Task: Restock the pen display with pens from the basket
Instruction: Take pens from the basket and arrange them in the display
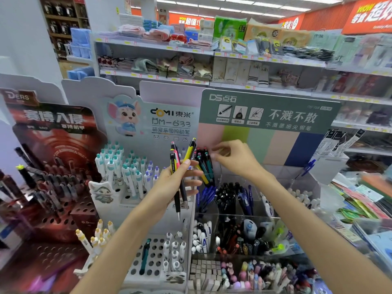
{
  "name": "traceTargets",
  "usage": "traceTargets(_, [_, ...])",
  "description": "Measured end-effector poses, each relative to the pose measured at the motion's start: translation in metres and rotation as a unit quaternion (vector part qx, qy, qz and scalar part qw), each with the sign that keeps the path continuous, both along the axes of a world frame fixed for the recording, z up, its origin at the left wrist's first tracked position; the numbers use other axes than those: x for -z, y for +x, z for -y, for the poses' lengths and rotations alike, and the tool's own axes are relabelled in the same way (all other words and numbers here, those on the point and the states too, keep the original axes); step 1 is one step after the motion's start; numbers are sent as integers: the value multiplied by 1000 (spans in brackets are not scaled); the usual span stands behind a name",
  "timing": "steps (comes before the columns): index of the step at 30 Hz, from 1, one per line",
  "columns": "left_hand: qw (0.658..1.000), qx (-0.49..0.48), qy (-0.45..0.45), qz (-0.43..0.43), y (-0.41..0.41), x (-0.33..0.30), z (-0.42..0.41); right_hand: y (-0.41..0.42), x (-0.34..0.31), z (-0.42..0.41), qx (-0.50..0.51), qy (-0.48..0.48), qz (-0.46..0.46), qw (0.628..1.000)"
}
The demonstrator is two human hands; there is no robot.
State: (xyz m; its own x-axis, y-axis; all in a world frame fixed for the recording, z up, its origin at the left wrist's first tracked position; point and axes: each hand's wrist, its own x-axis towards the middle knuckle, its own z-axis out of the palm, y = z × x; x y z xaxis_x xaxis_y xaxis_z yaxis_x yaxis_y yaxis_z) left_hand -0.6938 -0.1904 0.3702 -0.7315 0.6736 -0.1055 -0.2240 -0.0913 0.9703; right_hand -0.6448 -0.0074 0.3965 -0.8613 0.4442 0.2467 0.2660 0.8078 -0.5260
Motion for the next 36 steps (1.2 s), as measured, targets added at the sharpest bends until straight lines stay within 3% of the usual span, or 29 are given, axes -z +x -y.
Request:
traceTargets(2, [1000,0,-3,-9,1,1,-2,11,-8,8,4,-146,-42,988])
traceTargets(4, [1000,13,-10,-20,5,3,-7,20,-18,17,-17,-286,-14,958])
traceTargets(8, [998,62,-9,-18,18,2,-22,26,-12,27,-48,-252,0,967])
traceTargets(10, [998,55,0,-23,19,2,-26,28,-10,23,-42,-262,-69,962])
traceTargets(13, [999,3,4,-41,9,1,-22,36,-20,7,24,-345,-226,911])
traceTargets(16, [998,-29,-1,-53,-3,0,-12,39,-23,-7,88,-188,-288,935])
traceTargets(21, [1000,-26,6,-8,-11,-1,-4,33,-8,0,60,-10,-255,965])
traceTargets(29, [999,-6,-42,-6,-8,3,1,7,26,-1,48,18,-156,986])
traceTargets(33, [996,27,14,88,-5,1,4,-2,31,-6,106,-4,-70,992])
traceTargets(36, [996,22,23,82,-1,-1,2,-8,25,0,128,22,-48,990])
